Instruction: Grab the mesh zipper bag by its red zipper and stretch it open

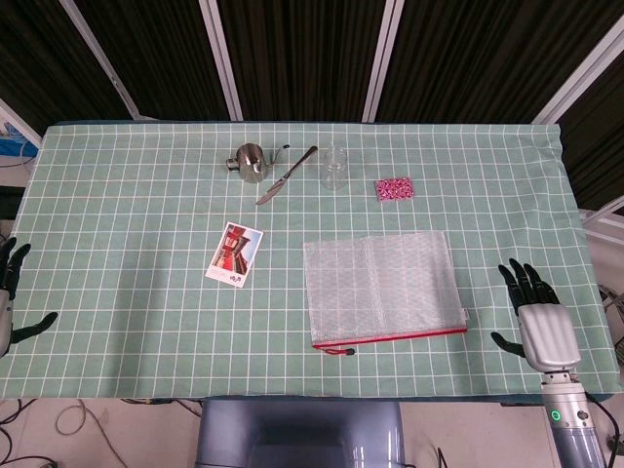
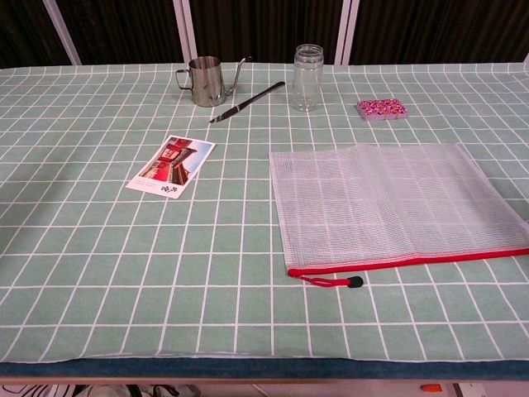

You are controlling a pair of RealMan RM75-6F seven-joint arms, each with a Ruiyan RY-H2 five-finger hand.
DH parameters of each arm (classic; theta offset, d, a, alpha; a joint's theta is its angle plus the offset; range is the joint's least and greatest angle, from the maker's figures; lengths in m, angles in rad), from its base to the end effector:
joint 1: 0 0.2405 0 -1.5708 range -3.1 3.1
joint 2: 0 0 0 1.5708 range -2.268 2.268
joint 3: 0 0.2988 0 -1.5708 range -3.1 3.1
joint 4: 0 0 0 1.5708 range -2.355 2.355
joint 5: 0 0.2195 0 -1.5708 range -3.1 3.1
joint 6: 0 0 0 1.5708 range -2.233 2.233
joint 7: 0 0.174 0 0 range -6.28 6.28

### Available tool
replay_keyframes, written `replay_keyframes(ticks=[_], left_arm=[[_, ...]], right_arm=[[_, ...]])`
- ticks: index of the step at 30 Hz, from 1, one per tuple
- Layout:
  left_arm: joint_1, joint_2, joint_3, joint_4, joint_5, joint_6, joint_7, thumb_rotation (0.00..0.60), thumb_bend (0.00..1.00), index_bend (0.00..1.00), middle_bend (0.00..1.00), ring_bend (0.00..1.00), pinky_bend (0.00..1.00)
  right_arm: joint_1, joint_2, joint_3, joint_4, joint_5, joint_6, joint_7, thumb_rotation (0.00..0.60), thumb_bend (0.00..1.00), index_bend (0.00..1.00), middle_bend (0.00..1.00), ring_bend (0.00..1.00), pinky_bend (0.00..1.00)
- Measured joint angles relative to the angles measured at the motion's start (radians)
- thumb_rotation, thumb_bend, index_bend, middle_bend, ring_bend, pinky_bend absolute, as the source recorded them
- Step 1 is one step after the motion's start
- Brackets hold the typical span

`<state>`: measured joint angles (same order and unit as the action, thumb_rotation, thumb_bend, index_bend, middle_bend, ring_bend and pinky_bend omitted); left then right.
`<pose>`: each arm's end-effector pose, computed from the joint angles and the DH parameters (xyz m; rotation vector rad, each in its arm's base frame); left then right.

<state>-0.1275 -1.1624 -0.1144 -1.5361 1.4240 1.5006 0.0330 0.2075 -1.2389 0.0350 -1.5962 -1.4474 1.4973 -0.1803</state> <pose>-0.3599 0.2447 0.1801 -1.3064 -0.8054 -0.9069 -0.3258 -0.2528 0.1287 1.4404 -0.7976 0.9090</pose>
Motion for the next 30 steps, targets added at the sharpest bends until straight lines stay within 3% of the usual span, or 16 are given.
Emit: replay_keyframes(ticks=[8,12,14,17,19,22,25,30], left_arm=[[0.000,0.002,0.004,-0.001,0.008,-0.002,-0.009,0.600,0.04,0.00,0.00,0.00,0.00],[0.002,0.003,0.003,-0.003,0.008,0.003,-0.016,0.600,0.04,0.00,0.00,0.00,0.00],[0.002,0.003,0.004,-0.003,0.007,0.001,-0.012,0.600,0.04,0.00,0.00,0.00,0.00],[0.000,0.002,0.002,-0.002,0.003,-0.004,-0.007,0.600,0.04,0.00,0.00,0.00,0.00],[-0.001,0.001,0.001,-0.001,-0.002,-0.007,-0.005,0.600,0.04,0.00,0.00,0.00,0.00],[-0.002,0.000,-0.001,-0.001,-0.009,-0.013,-0.004,0.600,0.04,0.00,0.00,0.00,0.00],[-0.005,-0.001,-0.001,-0.001,-0.010,-0.016,0.004,0.600,0.04,0.00,0.00,0.00,0.00],[-0.008,-0.002,-0.003,0.000,-0.015,-0.023,0.007,0.600,0.04,0.00,0.00,0.00,0.00]], right_arm=[[-0.002,0.011,0.008,-0.025,-0.039,0.007,0.021,0.600,0.11,0.00,0.00,0.00,0.21],[0.007,0.019,0.011,-0.062,-0.063,-0.001,0.024,0.600,0.11,0.00,0.07,0.05,0.21],[0.015,0.022,0.012,-0.086,-0.068,-0.015,0.025,0.600,0.11,0.00,0.15,0.13,0.25],[0.040,0.027,0.018,-0.144,-0.068,-0.060,0.024,0.600,0.12,0.00,0.35,0.32,0.41],[0.060,0.027,0.024,-0.183,-0.065,-0.094,0.016,0.600,0.14,0.01,0.56,0.53,0.59],[0.103,0.020,0.036,-0.251,-0.056,-0.167,-0.022,0.600,0.20,0.06,0.79,0.76,0.78],[0.150,-0.005,0.047,-0.313,-0.029,-0.241,-0.094,0.600,0.24,0.15,0.94,0.90,0.87],[0.220,-0.111,0.061,-0.356,0.036,-0.332,-0.239,0.600,0.28,0.30,1.00,1.00,0.92]])
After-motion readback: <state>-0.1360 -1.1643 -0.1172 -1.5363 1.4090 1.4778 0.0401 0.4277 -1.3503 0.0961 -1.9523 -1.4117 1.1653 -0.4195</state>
